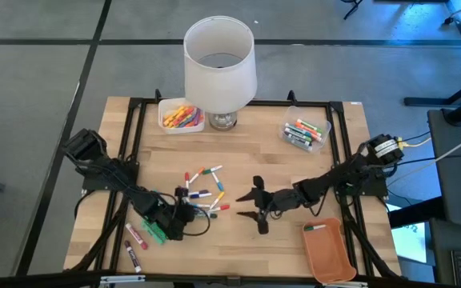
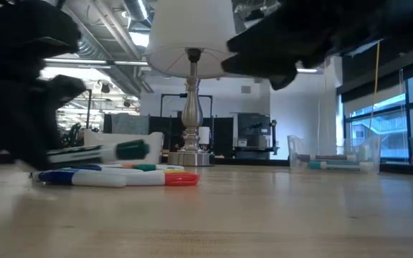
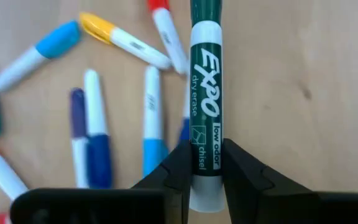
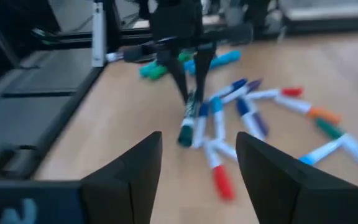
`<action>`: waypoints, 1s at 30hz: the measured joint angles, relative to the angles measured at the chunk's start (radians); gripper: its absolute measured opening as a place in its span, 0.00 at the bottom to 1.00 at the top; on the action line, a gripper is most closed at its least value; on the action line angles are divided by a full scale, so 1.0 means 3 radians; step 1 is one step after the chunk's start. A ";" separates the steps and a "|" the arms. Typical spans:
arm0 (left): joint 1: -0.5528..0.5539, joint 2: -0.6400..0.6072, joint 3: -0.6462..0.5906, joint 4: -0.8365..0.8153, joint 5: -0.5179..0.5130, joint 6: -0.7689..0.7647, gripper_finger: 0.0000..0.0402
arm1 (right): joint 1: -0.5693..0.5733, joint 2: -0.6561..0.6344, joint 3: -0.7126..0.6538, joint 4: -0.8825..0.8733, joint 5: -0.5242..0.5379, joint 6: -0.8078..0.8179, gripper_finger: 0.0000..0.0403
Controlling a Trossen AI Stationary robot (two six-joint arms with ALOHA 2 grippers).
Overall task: Pick & Place Markers
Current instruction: Put the thick dark green dry erase marker into the transparent bin
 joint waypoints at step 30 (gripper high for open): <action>0.0353 -0.0001 0.0008 0.0924 -0.0515 0.0788 0.16 | -0.0246 0.0679 0.0760 -0.0588 -0.0038 0.0155 0.49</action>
